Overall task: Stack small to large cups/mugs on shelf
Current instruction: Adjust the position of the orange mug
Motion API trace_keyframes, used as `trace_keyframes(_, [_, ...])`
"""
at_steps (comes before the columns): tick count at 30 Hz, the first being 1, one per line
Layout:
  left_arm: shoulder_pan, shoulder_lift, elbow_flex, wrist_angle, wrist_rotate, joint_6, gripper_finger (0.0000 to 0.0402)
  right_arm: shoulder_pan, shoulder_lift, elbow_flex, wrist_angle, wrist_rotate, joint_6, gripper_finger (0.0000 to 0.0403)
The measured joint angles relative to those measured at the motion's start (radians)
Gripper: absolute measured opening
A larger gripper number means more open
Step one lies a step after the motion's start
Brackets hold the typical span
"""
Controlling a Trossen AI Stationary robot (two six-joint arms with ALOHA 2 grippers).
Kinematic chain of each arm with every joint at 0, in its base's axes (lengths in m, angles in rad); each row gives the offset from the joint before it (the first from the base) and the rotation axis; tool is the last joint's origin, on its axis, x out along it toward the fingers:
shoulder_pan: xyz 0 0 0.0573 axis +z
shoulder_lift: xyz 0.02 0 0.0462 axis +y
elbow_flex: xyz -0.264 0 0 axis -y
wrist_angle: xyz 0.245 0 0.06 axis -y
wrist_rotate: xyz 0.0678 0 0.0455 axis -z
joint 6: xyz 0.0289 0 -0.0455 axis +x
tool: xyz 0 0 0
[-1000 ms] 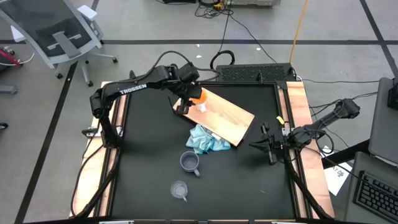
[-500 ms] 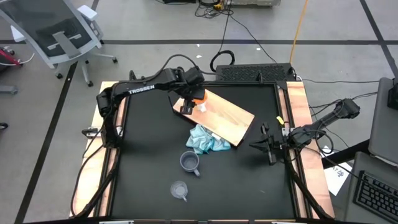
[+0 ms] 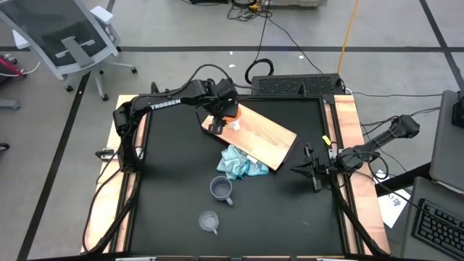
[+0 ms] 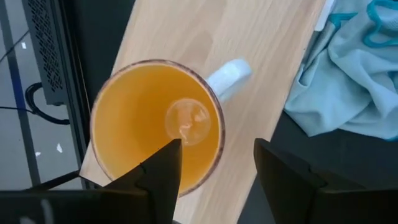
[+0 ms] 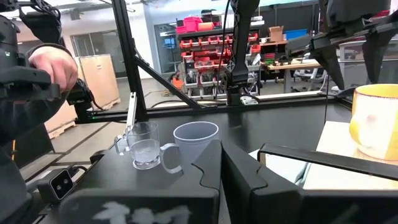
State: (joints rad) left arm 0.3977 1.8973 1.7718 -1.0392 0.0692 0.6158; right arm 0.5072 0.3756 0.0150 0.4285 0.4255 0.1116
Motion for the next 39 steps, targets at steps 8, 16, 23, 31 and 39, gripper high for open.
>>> trace_keyframes(8, [-0.001, 0.018, 0.0, -0.016, 0.0, 0.017, 0.0202, 0.0, 0.0, 0.0, 0.0, 0.0, 0.001, 0.0])
trace_keyframes(16, [0.001, 0.024, -0.001, -0.014, 0.0, 0.037, 0.0202, 0.0, 0.0, 0.0, 0.0, 0.0, 0.005, 0.0])
trace_keyframes(23, [0.002, 0.042, -0.001, -0.006, 0.002, 0.041, 0.0202, 0.0, 0.0, 0.0, 0.0, 0.0, 0.005, 0.0])
trace_keyframes(31, [0.006, 0.071, -0.001, -0.003, -0.008, 0.046, 0.0202, 0.0, 0.0, 0.0, -0.001, 0.0, 0.007, 0.0])
trace_keyframes(39, [0.007, 0.073, -0.001, -0.005, -0.02, 0.046, 0.0202, 0.0, 0.0, 0.0, -0.001, 0.0, 0.007, 0.0])
